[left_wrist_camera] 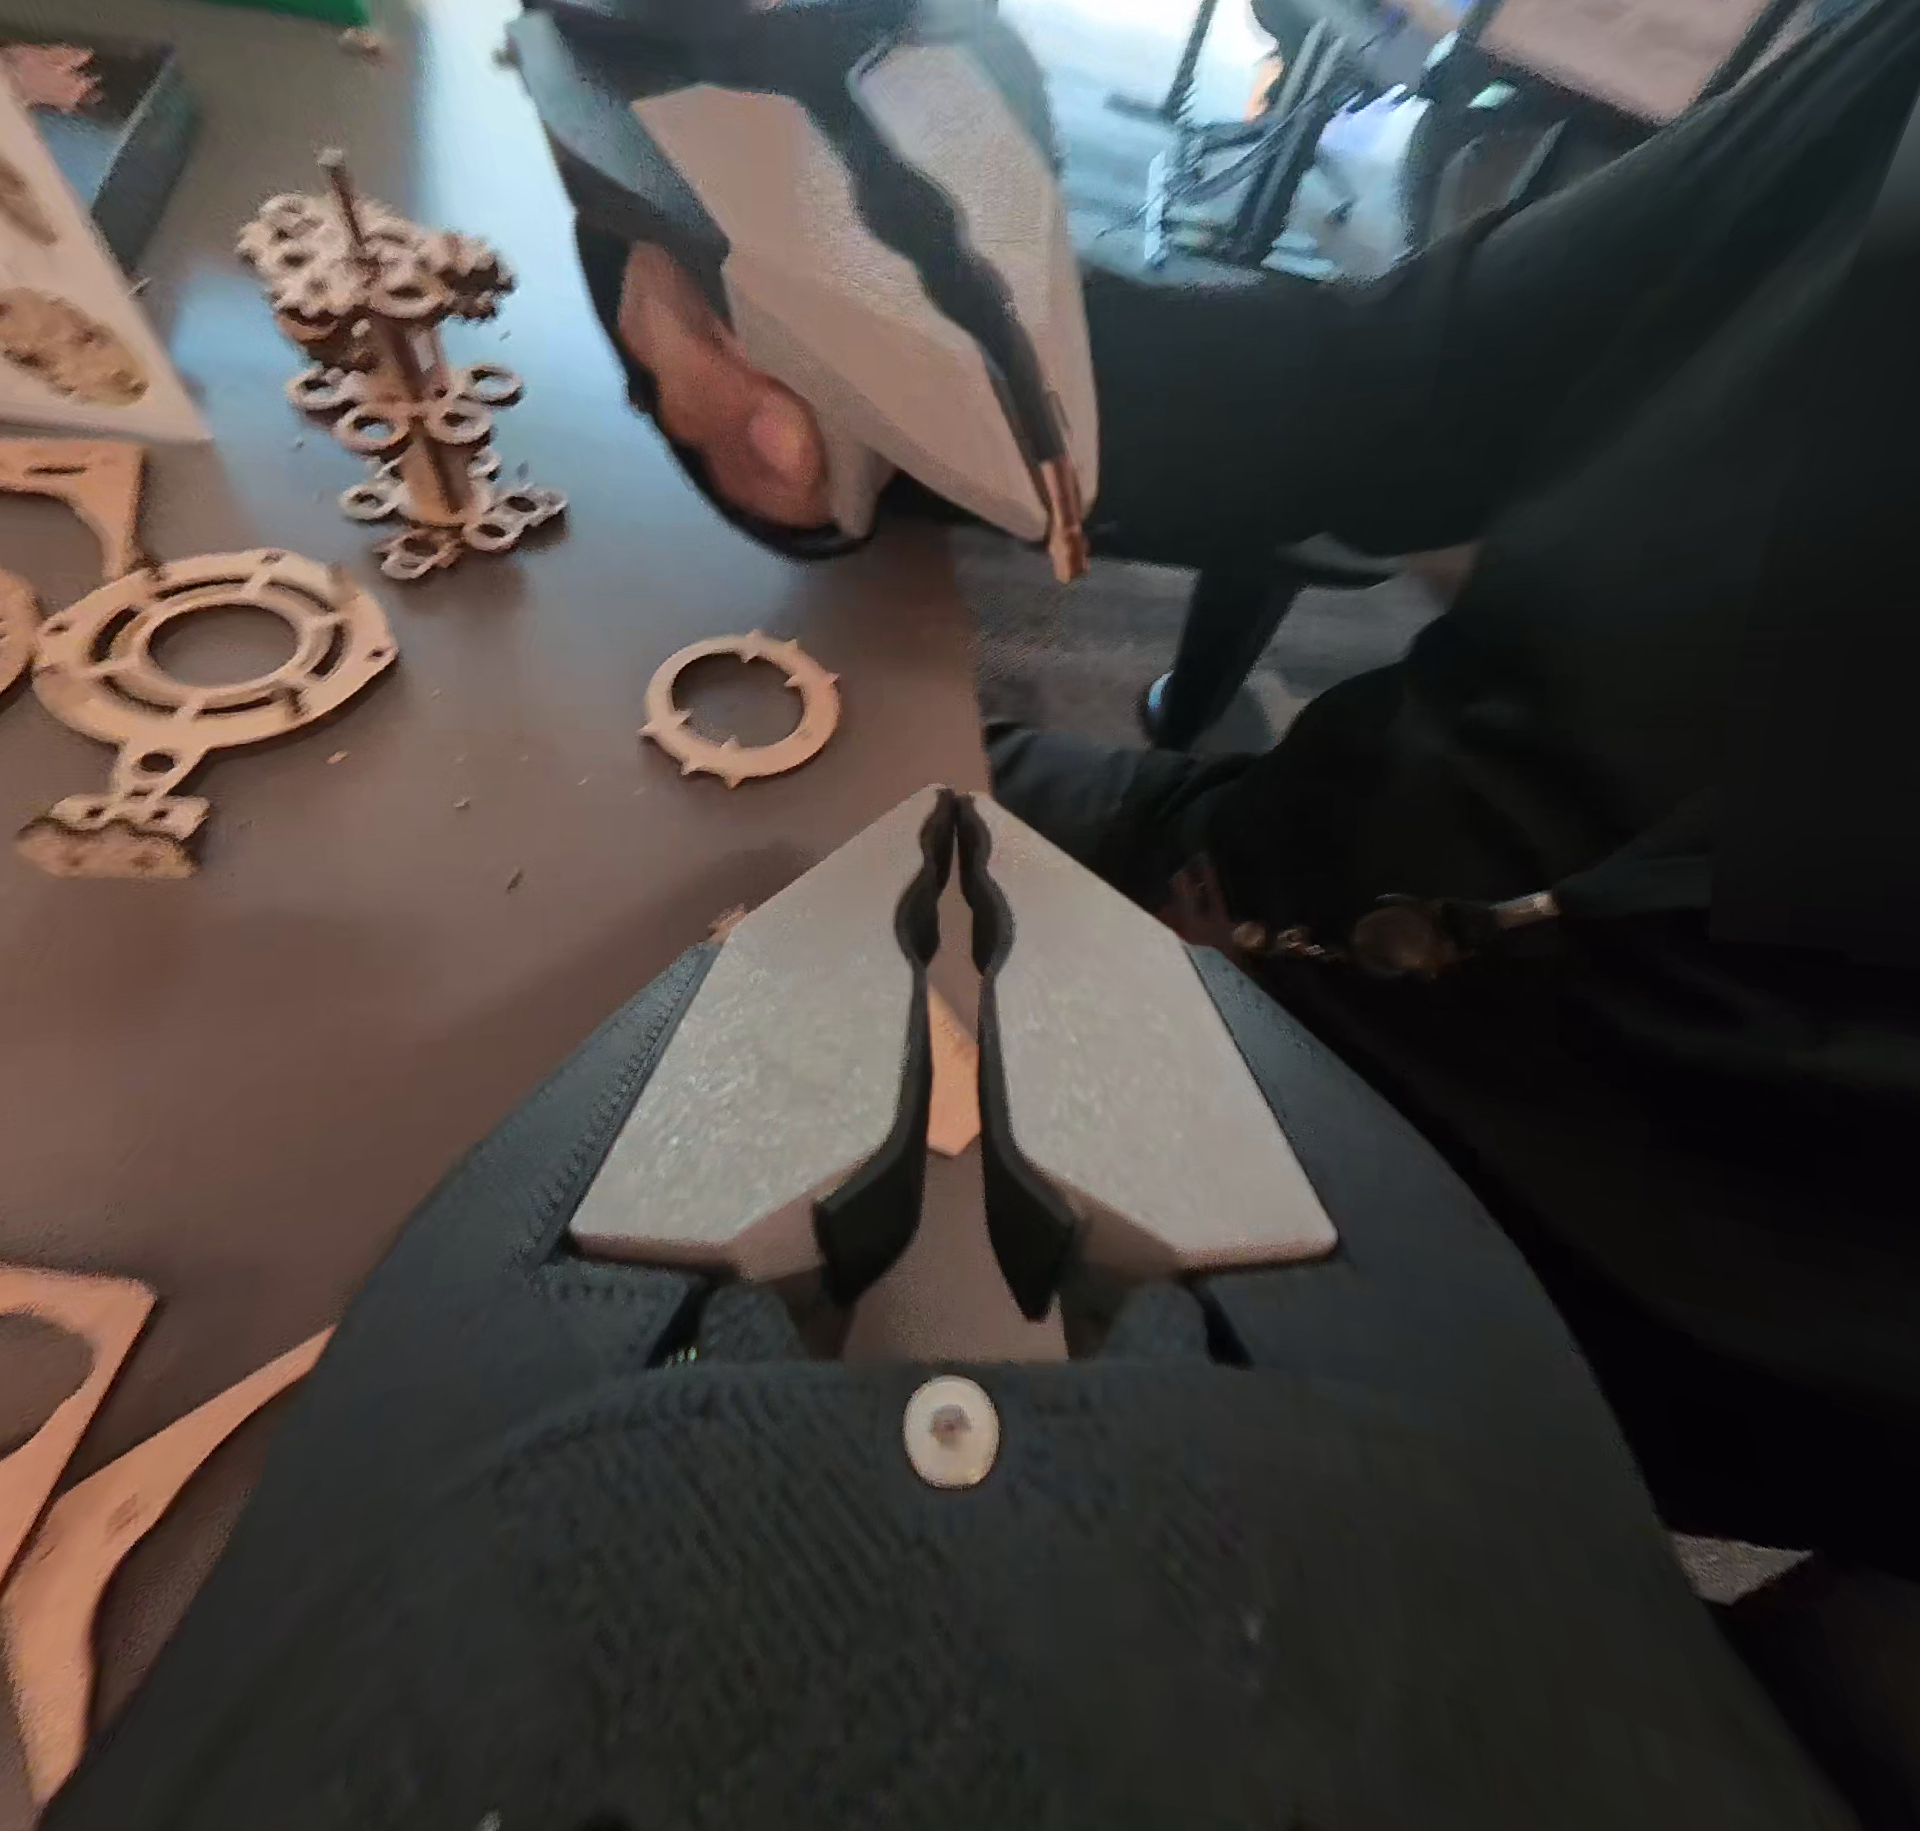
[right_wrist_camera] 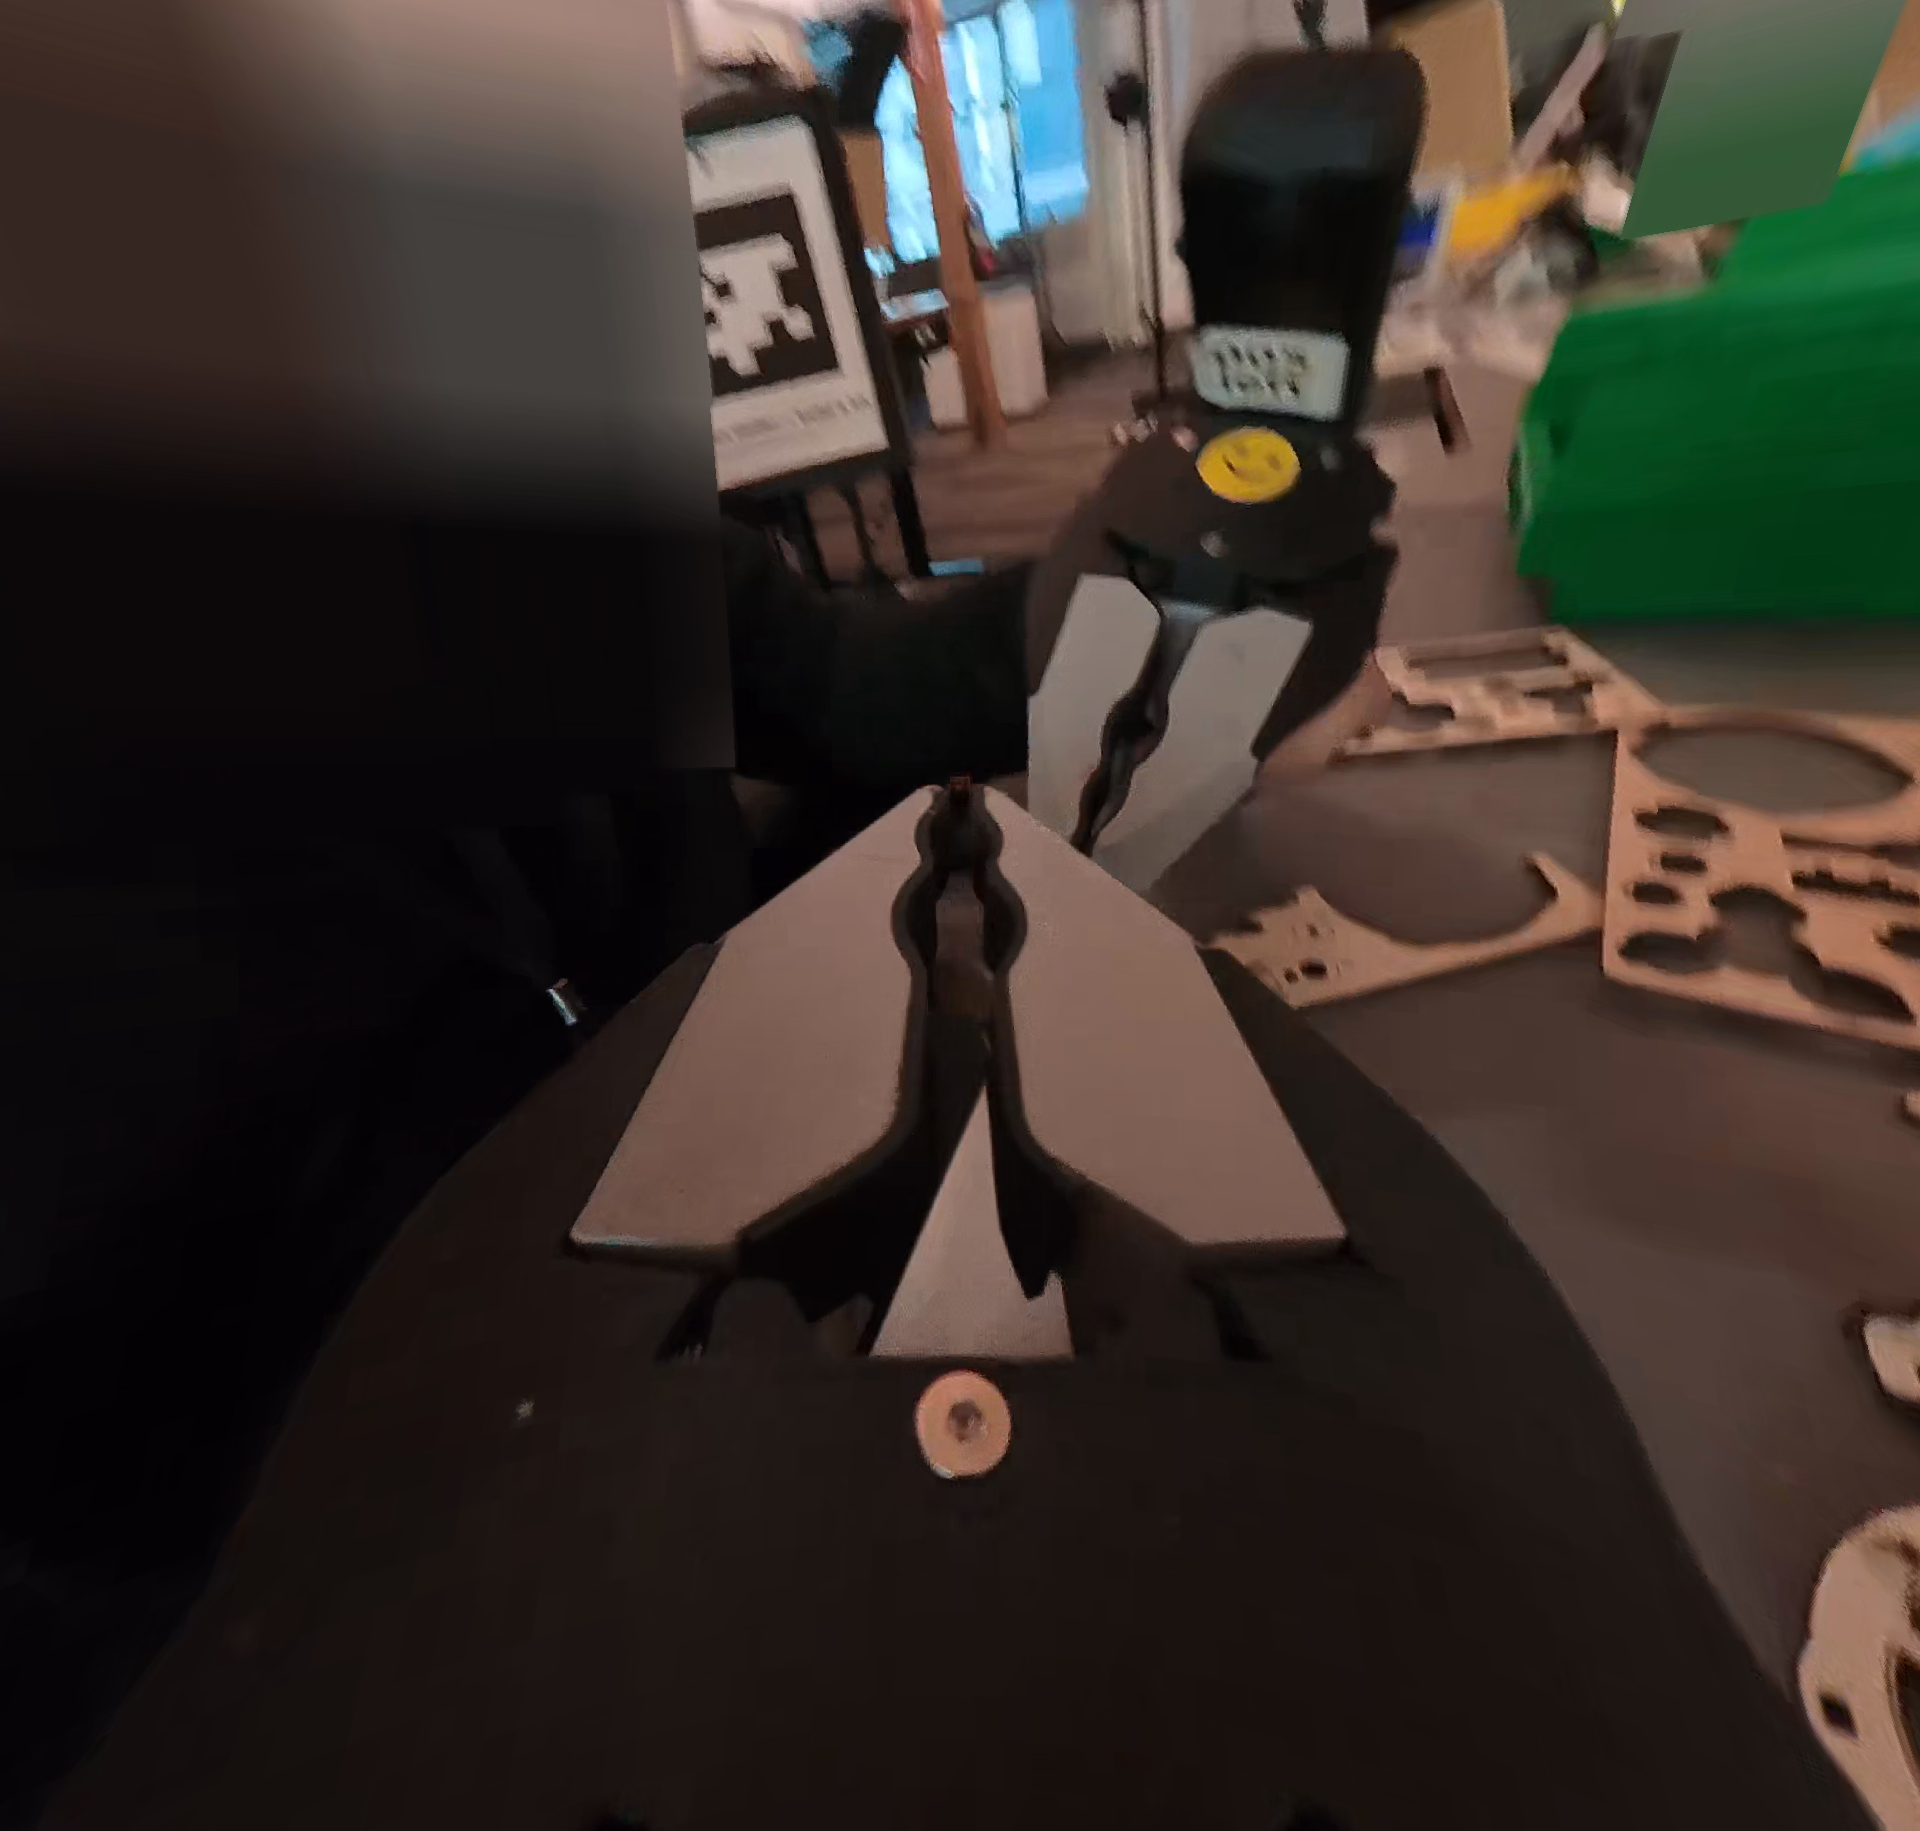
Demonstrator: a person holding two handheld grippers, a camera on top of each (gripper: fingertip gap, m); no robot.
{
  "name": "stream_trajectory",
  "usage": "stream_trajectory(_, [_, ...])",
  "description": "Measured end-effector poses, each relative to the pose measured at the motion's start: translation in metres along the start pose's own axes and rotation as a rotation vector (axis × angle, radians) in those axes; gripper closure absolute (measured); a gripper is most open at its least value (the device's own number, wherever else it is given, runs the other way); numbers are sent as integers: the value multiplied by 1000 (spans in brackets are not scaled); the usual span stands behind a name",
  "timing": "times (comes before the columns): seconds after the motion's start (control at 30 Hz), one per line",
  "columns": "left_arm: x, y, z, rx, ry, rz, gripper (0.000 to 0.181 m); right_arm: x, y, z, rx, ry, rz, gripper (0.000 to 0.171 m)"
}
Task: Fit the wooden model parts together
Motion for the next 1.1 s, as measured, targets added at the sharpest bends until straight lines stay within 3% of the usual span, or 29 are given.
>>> stream_trajectory(0.3, [-12,-21,3,-264,301,168,181,14,-6,-4,8,-64,160,171])
stream_trajectory(0.57, [-10,-17,-6,-265,410,292,169,20,-9,-9,17,-49,229,171])
stream_trajectory(0.77, [-12,-16,-14,-288,521,348,174,24,-9,-13,61,-26,298,171])
stream_trajectory(0.97, [-13,-13,-17,-291,514,330,181,25,-8,-14,86,-17,292,171])
stream_trajectory(1.1, [-8,-15,-11,-350,359,277,181,18,-13,-6,53,65,169,170])
Point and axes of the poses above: each gripper's, where its closed fingertips meet, z back along the fingers, y out of its underside, x = y × z across the jaws, the point moved 10 cm from there along z, back along the fingers, and after that the axes turned 9 degrees about -y, right-handed, at the moved point
